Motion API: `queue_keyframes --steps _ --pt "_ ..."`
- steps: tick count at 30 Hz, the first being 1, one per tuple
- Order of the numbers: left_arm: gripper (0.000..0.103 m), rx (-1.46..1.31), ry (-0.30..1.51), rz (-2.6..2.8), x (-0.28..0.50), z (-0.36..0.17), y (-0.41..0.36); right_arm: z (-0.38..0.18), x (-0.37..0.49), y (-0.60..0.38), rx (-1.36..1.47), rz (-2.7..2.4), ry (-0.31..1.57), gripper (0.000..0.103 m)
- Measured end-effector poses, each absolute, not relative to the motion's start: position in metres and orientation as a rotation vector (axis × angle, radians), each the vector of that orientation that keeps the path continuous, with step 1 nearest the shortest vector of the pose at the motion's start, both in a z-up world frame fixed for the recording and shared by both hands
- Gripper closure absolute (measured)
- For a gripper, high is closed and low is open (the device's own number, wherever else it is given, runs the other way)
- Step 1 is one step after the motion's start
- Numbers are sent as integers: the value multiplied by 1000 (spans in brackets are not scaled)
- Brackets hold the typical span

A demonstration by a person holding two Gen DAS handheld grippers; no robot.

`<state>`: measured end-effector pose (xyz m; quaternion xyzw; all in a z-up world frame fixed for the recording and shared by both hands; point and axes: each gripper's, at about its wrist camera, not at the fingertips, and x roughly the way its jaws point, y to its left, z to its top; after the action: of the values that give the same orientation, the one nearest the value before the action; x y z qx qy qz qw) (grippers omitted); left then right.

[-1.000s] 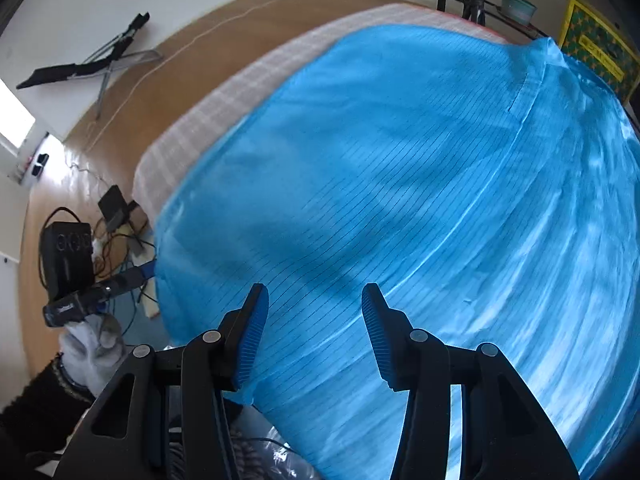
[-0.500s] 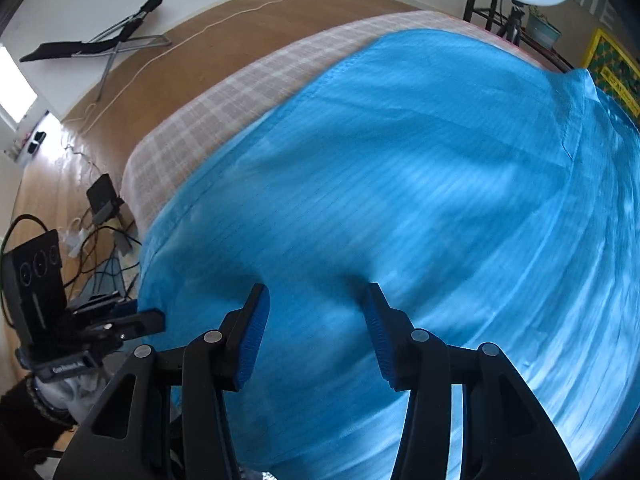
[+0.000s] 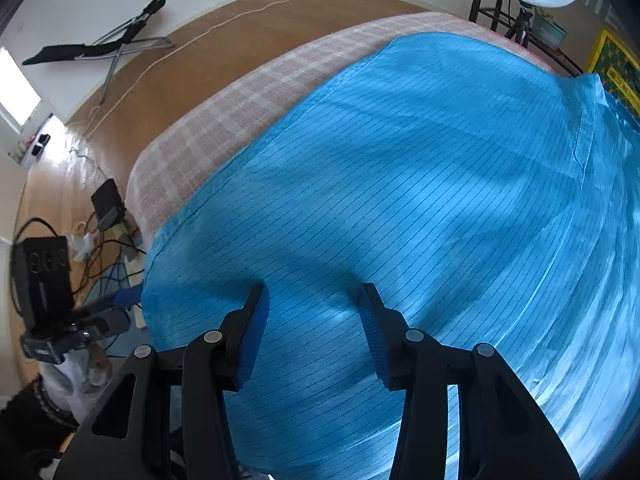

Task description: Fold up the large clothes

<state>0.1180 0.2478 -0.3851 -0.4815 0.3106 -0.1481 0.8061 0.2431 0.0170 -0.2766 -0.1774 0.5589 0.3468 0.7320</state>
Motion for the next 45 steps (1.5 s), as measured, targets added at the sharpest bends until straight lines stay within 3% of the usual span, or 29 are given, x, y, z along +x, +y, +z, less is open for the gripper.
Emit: queue_keyframes --steps 3,5,6,7,9,10,11,13,23,36,40,43,45 --pt "21 -1114 608 -374 124 -393 252 -277 244 17 -387 762 1231 59" --pt "41 -1147 589 -390 131 -395 253 -277 243 18 -394 760 1228 59" --pt "59 -1151 603 -398 135 -397 252 -277 243 18 -396 760 1227 59" --pt "67 -1147 622 -406 139 -397 251 -277 243 18 -395 760 1228 59" --pt "71 -1103 658 -423 140 -393 244 -277 244 18 -388 761 1234 59" --pt "84 -1055 686 -414 139 -389 240 -277 245 18 -383 762 1236 59" --pt "90 -1030 705 -394 137 -385 239 -277 246 17 -376 764 1239 59" --pt "95 -1024 719 -363 129 -377 243 -277 247 16 -368 767 1242 59" --pt "97 -682 676 -269 111 -279 198 -278 251 17 -339 762 1255 59" --pt "99 -490 693 -256 119 -260 158 -223 299 -3 -102 781 1190 56" --pt "99 -454 706 -261 121 -257 151 -221 321 36 -145 784 1191 55" --pt "99 -399 705 -262 125 -251 141 -233 329 72 -205 773 1241 47" --pt "99 -368 702 -266 126 -248 136 -240 336 94 -303 716 1237 47"
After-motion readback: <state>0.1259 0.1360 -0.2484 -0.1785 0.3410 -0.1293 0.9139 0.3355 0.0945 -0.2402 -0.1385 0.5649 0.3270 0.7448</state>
